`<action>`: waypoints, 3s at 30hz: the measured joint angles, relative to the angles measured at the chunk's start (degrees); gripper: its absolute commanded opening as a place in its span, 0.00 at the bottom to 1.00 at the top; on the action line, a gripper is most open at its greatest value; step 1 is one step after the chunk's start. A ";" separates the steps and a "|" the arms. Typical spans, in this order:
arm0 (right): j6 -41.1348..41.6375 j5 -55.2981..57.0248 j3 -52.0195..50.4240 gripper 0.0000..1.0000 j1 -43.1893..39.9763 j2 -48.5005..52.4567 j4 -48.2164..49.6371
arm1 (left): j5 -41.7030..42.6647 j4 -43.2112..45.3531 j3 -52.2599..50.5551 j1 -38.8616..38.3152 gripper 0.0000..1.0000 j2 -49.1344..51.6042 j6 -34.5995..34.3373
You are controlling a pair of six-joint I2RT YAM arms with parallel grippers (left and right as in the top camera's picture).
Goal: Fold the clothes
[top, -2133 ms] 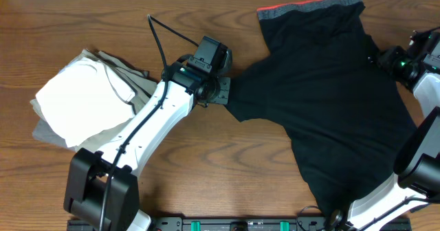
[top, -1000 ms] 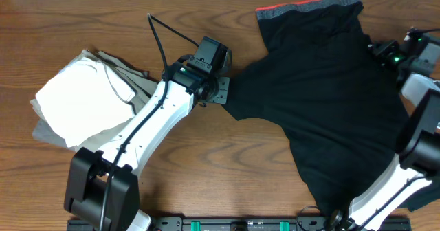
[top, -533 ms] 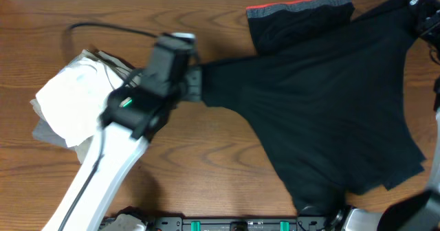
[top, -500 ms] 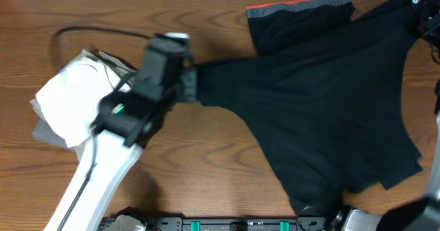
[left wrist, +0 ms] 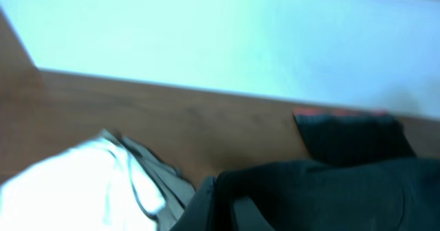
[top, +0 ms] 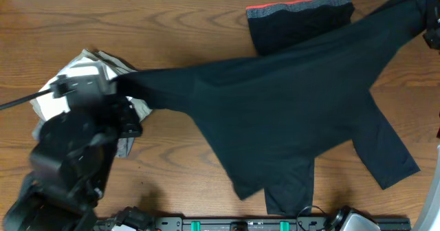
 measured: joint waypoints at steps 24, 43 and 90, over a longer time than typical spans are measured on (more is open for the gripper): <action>5.57 -15.41 0.11 0.02 0.07 -12.50 1.55 | -13.14 -10.19 26.12 0.24 0.06 -1.25 7.54; 1.95 -7.48 0.26 0.01 15.26 11.06 -4.02 | -21.49 -3.96 22.32 5.22 0.06 31.71 9.42; -8.24 44.39 5.29 0.02 -7.39 52.13 -10.54 | 0.57 -4.31 20.90 12.70 0.86 39.34 4.66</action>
